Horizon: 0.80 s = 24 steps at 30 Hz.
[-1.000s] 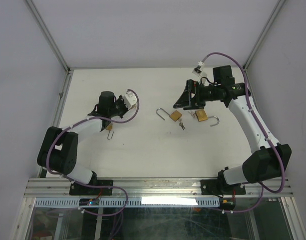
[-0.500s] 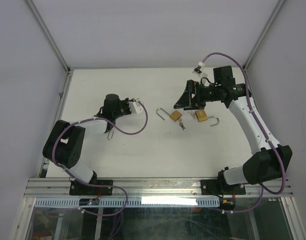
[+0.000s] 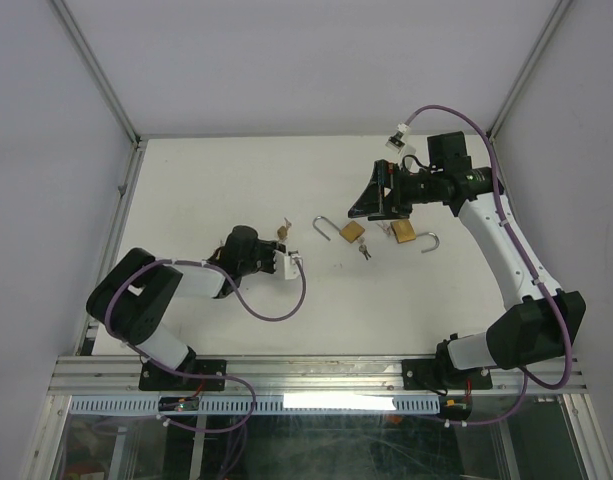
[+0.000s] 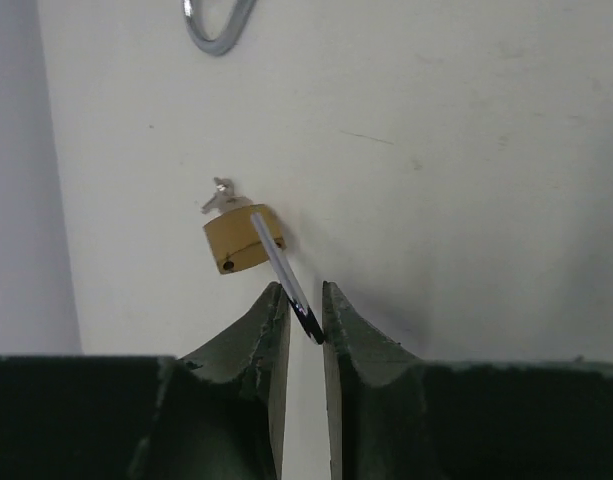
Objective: Unlock with the key
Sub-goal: Place the lock at the center of the board, then reset both arms
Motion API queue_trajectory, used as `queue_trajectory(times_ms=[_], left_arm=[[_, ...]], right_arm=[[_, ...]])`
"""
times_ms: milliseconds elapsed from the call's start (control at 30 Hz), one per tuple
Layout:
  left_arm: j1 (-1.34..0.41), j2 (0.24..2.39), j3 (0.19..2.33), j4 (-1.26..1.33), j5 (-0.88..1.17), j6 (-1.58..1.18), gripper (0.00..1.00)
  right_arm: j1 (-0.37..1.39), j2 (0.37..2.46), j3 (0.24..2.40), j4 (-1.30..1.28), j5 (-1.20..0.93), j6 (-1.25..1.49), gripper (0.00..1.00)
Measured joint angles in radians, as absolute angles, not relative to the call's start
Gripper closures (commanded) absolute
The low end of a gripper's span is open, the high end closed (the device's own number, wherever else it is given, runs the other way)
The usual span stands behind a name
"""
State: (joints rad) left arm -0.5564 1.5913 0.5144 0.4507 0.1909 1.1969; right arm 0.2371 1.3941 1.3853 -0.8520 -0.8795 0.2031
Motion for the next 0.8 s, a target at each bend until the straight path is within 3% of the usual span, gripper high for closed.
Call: queue_trajectory(times_ms=[133,267,333,567,700,800], left_arm=[[-0.563,1.575,0.49,0.422,0.197,1.242,0.35],[-0.564,1.509,0.496,0.347,0.245,1.272,0.18],[-0.564,1.473,0.496,0.291,0.271,1.28,0.03],[-0.563,1.283,0.498,-0.061,0.4,1.216,0.01],[-0.505,1.216,0.546,-0.163,0.482,0.949,0.01],[-0.355,1.202,0.601,-0.123,0.519,0.679,0.01]], right_arm=[[0.237,1.394,1.385,-0.852,-0.88,0.203,0.0],[0.237,1.394,1.386,-0.854,-0.881,0.203,0.0],[0.237,1.395,1.388,-0.86,-0.883,0.2,0.0],[0.233,1.395,1.404,-0.864,-0.823,0.191,0.0],[0.181,1.362,1.394,-0.79,-0.731,0.197,0.0],[0.066,1.279,1.317,-0.67,-0.665,0.229,0.0]])
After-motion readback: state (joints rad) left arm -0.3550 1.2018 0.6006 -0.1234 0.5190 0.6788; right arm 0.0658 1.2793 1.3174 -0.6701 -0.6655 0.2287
